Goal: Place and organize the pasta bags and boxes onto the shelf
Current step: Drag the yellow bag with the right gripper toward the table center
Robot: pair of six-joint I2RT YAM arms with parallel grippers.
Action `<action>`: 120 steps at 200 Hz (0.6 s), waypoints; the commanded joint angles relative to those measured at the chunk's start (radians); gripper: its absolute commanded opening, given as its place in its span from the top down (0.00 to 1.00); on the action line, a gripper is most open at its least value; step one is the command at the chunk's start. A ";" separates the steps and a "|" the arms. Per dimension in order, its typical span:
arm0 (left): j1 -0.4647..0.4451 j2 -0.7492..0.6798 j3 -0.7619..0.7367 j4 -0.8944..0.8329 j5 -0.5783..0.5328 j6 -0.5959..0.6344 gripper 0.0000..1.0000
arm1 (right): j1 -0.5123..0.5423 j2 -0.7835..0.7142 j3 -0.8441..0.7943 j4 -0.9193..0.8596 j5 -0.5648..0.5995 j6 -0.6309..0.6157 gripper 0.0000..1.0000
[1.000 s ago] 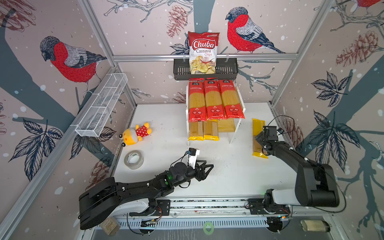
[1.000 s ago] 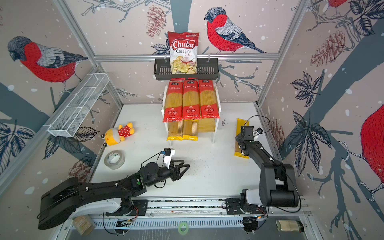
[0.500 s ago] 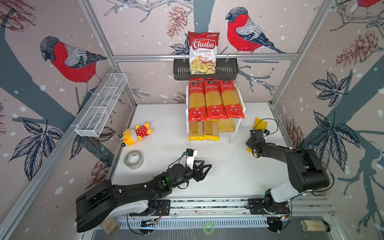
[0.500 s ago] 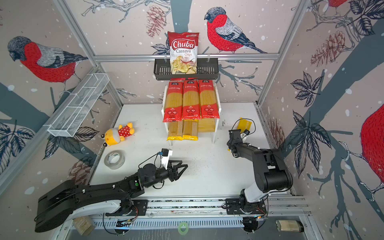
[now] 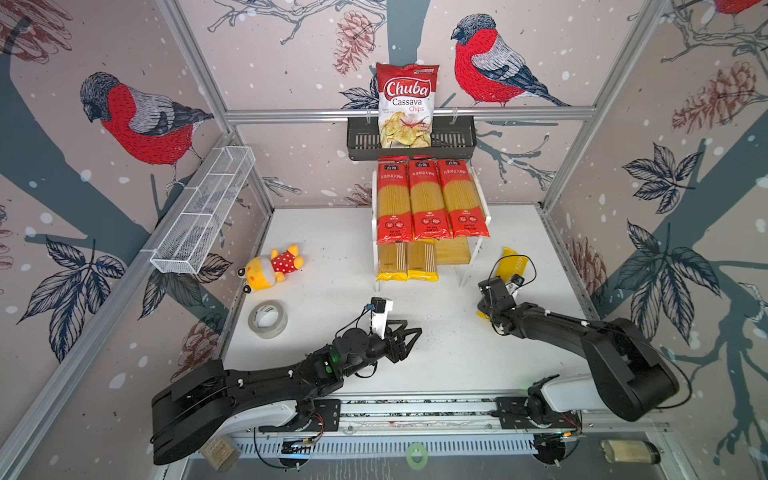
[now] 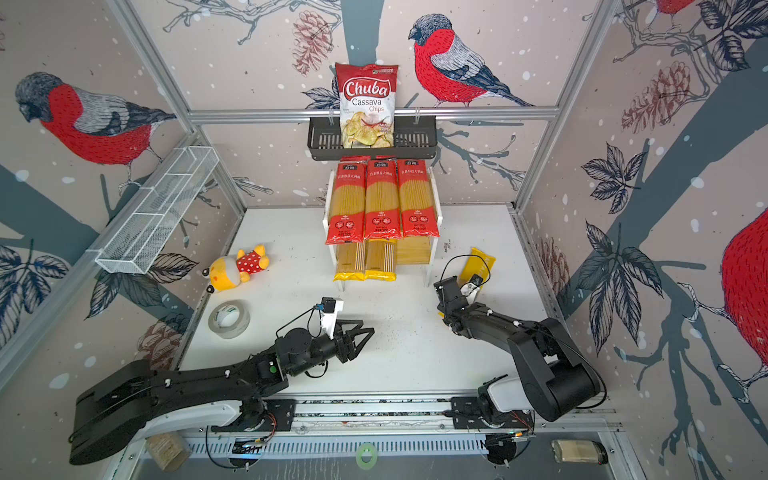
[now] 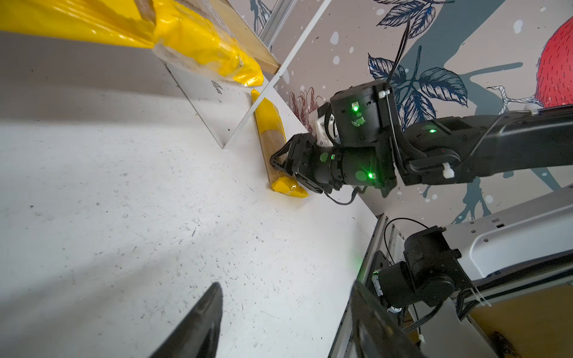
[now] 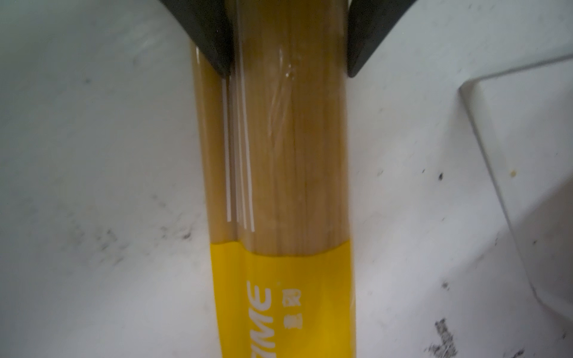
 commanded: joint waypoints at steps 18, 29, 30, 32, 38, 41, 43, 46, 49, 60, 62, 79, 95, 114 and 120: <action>0.005 -0.009 -0.005 0.052 -0.004 -0.006 0.36 | 0.175 -0.028 -0.033 -0.246 -0.111 0.208 0.43; 0.008 -0.009 -0.005 0.053 -0.005 -0.006 0.36 | 0.234 -0.035 -0.028 -0.277 -0.101 0.251 0.43; 0.008 -0.009 -0.005 0.053 -0.005 -0.006 0.36 | 0.240 -0.036 -0.027 -0.281 -0.101 0.254 0.43; 0.008 -0.009 -0.005 0.053 -0.005 -0.005 0.36 | 0.251 -0.037 -0.027 -0.285 -0.099 0.263 0.43; 0.008 -0.007 -0.006 0.055 -0.005 -0.006 0.36 | 0.285 -0.041 -0.023 -0.303 -0.094 0.289 0.43; 0.008 -0.007 -0.005 0.056 -0.003 -0.006 0.36 | 0.300 -0.043 -0.021 -0.309 -0.092 0.301 0.43; 0.010 -0.006 -0.005 0.056 -0.003 -0.005 0.36 | 0.311 -0.043 -0.020 -0.313 -0.091 0.310 0.43; 0.010 -0.005 -0.005 0.060 -0.002 -0.006 0.36 | 0.325 -0.044 -0.020 -0.321 -0.090 0.321 0.43; 0.010 -0.003 -0.006 0.060 0.000 -0.005 0.36 | 0.339 -0.044 -0.020 -0.325 -0.090 0.334 0.43; 0.010 0.003 -0.005 0.066 0.003 -0.007 0.36 | 0.390 -0.046 -0.022 -0.329 -0.097 0.378 0.43; 0.010 0.005 -0.005 0.068 0.003 -0.006 0.36 | 0.400 -0.047 -0.022 -0.330 -0.098 0.386 0.43; 0.009 0.014 -0.005 0.074 0.008 -0.009 0.36 | 0.472 -0.038 -0.015 -0.330 -0.103 0.445 0.44; 0.010 0.015 -0.005 0.071 0.004 -0.015 0.36 | 0.544 -0.012 0.017 -0.320 -0.105 0.479 0.44; 0.012 0.013 -0.003 0.027 -0.031 -0.027 0.36 | 0.604 0.055 0.078 -0.302 -0.118 0.470 0.43; 0.014 0.012 0.000 0.002 -0.041 -0.032 0.36 | 0.616 0.079 0.097 -0.301 -0.120 0.464 0.42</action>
